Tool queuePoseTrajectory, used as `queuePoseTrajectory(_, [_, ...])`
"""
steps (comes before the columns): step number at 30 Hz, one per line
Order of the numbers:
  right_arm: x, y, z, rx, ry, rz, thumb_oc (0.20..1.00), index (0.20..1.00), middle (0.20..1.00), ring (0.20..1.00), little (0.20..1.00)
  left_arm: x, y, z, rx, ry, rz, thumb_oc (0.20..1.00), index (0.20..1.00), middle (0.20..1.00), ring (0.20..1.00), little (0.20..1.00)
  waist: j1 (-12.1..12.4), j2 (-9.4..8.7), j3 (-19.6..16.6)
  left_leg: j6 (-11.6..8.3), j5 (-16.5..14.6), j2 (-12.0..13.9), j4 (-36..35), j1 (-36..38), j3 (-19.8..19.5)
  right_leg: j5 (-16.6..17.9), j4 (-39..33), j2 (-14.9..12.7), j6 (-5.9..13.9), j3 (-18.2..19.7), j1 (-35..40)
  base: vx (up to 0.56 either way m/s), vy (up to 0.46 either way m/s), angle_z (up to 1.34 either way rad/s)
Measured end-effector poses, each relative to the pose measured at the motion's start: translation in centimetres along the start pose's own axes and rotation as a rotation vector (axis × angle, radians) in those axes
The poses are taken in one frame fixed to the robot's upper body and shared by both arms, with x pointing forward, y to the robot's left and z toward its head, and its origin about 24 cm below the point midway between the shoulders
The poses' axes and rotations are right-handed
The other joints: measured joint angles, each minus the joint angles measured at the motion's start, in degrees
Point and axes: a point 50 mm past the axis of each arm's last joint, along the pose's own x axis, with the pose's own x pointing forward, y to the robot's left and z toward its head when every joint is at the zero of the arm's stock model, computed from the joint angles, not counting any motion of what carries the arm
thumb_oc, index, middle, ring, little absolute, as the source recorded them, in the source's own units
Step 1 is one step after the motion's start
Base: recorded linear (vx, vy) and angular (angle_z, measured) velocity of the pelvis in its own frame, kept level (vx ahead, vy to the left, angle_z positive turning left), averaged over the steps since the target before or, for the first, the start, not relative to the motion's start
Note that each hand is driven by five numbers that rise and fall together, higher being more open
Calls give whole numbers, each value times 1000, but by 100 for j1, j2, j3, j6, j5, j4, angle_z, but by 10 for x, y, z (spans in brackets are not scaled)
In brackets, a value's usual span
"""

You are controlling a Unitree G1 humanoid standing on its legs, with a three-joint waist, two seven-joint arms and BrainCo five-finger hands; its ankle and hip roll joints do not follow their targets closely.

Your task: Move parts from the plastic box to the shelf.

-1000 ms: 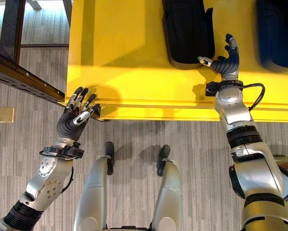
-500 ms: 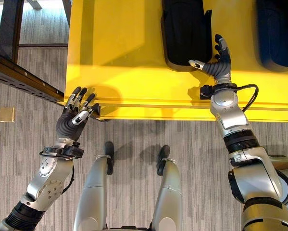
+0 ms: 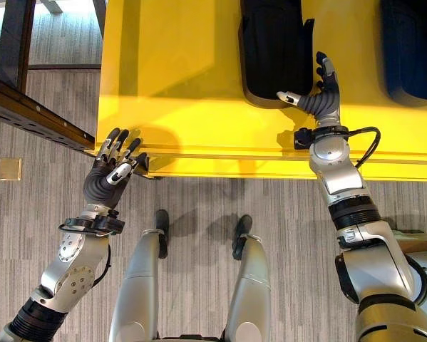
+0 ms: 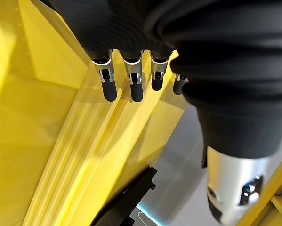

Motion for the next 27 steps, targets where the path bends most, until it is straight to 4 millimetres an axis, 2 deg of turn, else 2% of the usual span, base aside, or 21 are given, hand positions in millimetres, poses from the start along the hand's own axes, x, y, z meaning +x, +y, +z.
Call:
queuePoseTrajectory(11, [1,-5,0,13,2,-35,1000,1000,1000,1000,1000,0,0,0,0,-2,0,1000,1000,1000,1000,1000,2,0,0,10,13,-3,18,-32,-4,7,1,1,-4,-1,-20,-25,3,0])
queuePoseTrajectory(16, [16,-22,38,79,-105,-157,1000,1000,1000,1000,1000,2,2,5,7,-21,11,1000,1000,1000,1000,1000,-32,-1,0,15,11,4,88,-175,-22,23,35,8,-8,0,-154,6,1,-1])
queuePoseTrajectory(18, [18,-26,64,128,-207,-190,1000,1000,1000,1000,1000,2,3,6,9,-25,25,1000,1000,1000,1000,1000,-45,-4,4,21,-12,10,117,-196,-6,4,64,4,-13,7,-176,0,0,0])
queuePoseTrajectory(23, [11,-30,90,192,-333,-230,1000,1000,1000,1000,1000,2,4,6,24,-29,41,1000,1000,1000,1000,1000,-65,-4,4,18,-19,18,123,-194,-8,-18,98,5,-30,6,-182,0,0,0])
queuePoseTrajectory(27, [9,-37,95,225,-359,-284,1000,1000,1000,1000,1000,2,4,7,24,-32,46,1000,1000,1000,1000,1000,-74,-4,4,8,-26,23,133,-194,-10,-28,118,5,-30,7,-192,0,0,0])
